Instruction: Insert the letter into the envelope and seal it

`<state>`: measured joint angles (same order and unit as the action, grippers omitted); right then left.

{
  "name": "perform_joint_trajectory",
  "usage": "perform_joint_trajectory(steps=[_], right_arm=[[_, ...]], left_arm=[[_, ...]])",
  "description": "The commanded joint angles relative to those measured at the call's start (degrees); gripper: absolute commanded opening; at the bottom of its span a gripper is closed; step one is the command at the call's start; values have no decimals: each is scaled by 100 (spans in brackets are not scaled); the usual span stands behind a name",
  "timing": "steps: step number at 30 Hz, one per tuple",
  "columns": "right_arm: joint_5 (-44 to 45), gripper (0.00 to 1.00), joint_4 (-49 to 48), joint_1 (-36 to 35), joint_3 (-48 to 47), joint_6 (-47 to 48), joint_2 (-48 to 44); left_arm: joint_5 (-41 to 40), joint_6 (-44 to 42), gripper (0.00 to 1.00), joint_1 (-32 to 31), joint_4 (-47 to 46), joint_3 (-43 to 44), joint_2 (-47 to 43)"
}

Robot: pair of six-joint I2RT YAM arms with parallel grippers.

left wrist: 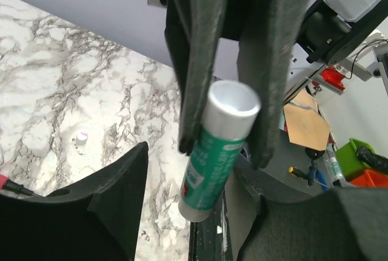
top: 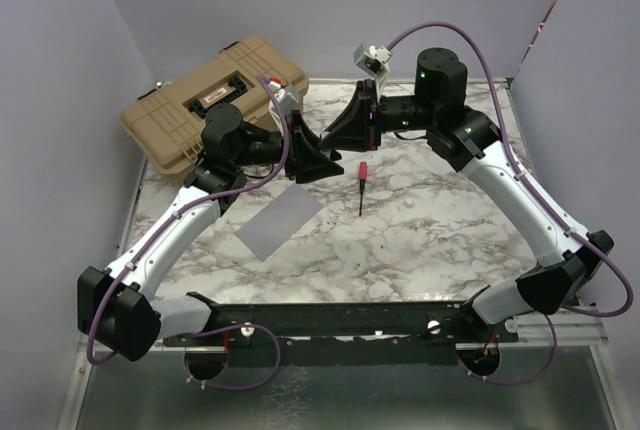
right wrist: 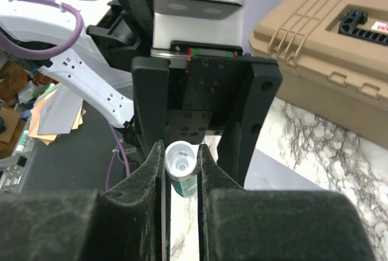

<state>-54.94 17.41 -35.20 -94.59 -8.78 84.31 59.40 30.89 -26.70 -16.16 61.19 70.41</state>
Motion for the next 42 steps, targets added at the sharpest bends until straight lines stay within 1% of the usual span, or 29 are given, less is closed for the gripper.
perform_joint_trajectory(steps=[1, 4, 6, 8, 9, 10, 11, 14, 15, 17, 18, 19, 20, 21, 23, 24, 26, 28, 31, 33, 36, 38, 42], right_arm=[[-134, 0, 719, -36, -220, 376, 167], [-103, 0, 829, -38, -206, 462, 172], [-94, 0, 902, -39, -207, 525, 167], [-71, 0, 933, -40, -184, 550, 148], [-95, 0, 931, -40, -185, 548, 147], [-115, 0, 931, -40, -179, 540, 146], [-116, 0, 924, -37, -179, 529, 150], [-171, 0, 897, -39, -196, 430, 187], [-130, 0, 859, -39, -203, 310, 197], [147, 1, 684, -34, -180, 5, 195], [355, 8, 552, -32, -108, -168, 168], [613, 24, 408, -33, -16, -323, 123], [987, 45, 242, -38, 112, -485, 43], [1351, 59, 8, -34, 308, -656, -77], [2214, 74, -400, -38, 709, -862, -381], [2582, 77, -581, -40, 911, -935, -498], [3094, 79, -805, -47, 1233, -905, -662], [3243, 79, -856, -48, 1401, -788, -718], [3413, 79, -754, -173, 1482, -501, -681], [3766, 77, -574, -361, 1415, -293, -587], [4380, 74, -366, -687, 1218, -92, -392], [4680, 71, -357, -838, 1094, -47, -283], [5073, 69, -466, -1080, 854, 7, -73]], left_arm=[[-100, 136, 51, 30, -10, 98, -63], [-194, 177, 58, 129, -7, 49, -113], [-249, 197, 62, 192, -15, 15, -169], [-293, 202, 62, 219, -26, -16, -206], [-313, 217, 61, 234, -28, -31, -211], [-327, 246, 58, 247, -52, -50, -212], [-338, 295, 51, 251, -95, -73, -206], [-373, 449, 11, 253, -316, -163, -208], [-416, 460, 1, 252, -378, -194, -216], [-609, 449, 0, 253, -397, -239, -237], [-709, 437, 0, 250, -401, -273, -248], [-865, 446, 0, 254, -397, -305, -255], [-1074, 482, 0, 253, -403, -347, -267], [-1310, 544, 0, 256, -399, -398, -282], [-1854, 784, 0, 252, -403, -502, -306], [-2149, 935, 0, 248, -414, -552, -334], [-2807, 1360, 0, 261, -408, -666, -381], [-3342, 1759, 0, 254, -352, -739, -448], [-3738, 2330, 0, 245, -397, -751, -541], [-4011, 2718, 0, 248, -389, -770, -605], [-4203, 3103, 0, 253, -389, -810, -634], [-4260, 3163, 0, 248, -371, -810, -630], [-4331, 3209, 0, 250, -330, -810, -634]])
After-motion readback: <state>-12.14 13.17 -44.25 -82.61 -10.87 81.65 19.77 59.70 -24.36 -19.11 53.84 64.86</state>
